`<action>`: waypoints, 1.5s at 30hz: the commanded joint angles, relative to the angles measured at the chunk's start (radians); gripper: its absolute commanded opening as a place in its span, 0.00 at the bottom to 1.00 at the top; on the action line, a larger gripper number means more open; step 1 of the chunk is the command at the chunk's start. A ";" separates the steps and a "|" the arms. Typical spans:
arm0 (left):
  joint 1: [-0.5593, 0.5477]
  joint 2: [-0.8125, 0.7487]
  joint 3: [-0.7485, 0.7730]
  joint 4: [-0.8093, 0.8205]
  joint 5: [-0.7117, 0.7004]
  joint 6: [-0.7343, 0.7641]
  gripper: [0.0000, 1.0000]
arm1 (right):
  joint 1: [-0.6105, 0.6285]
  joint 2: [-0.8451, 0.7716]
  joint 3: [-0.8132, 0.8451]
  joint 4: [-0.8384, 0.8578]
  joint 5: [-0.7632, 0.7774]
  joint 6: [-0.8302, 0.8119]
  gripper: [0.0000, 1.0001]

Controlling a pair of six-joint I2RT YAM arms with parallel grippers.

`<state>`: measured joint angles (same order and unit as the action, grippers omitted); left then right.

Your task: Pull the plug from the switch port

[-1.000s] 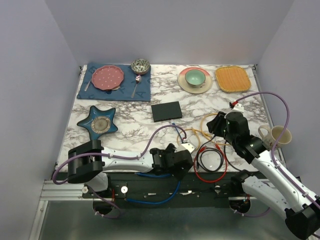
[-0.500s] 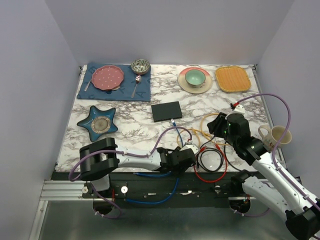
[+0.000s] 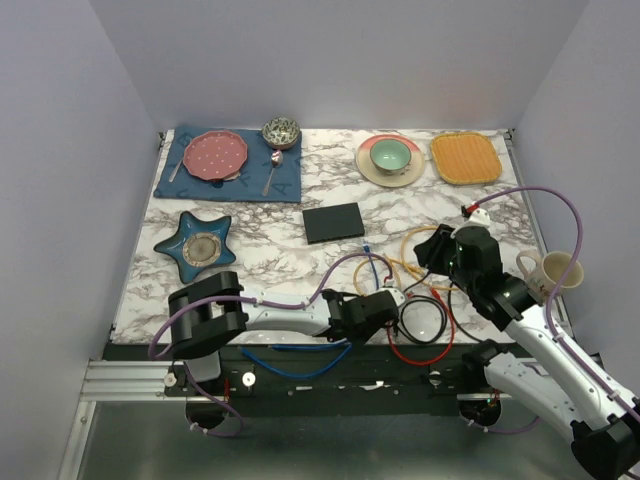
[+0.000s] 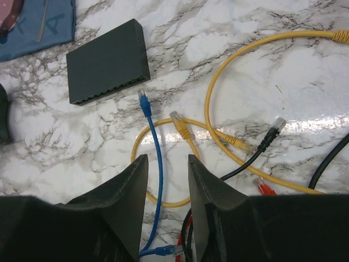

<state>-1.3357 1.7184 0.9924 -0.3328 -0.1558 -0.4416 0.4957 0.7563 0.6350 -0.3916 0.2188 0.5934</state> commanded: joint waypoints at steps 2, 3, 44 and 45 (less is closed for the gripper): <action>0.095 0.059 0.179 0.071 -0.011 0.037 0.00 | -0.002 -0.058 0.110 -0.006 -0.006 -0.021 0.43; 0.101 0.063 0.219 0.069 -0.022 0.053 0.00 | -0.003 -0.064 0.127 -0.019 -0.004 -0.023 0.43; 0.360 0.092 0.455 0.382 0.075 -0.154 0.99 | -0.005 -0.134 0.235 -0.052 0.120 -0.047 0.44; 0.372 0.055 0.383 0.386 0.059 -0.170 0.99 | -0.003 -0.121 0.232 -0.029 0.116 -0.044 0.44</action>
<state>-1.0100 1.9923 1.5318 -0.0929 0.0330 -0.5491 0.4881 0.5930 0.8948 -0.4637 0.3698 0.5297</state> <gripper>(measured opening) 0.880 0.438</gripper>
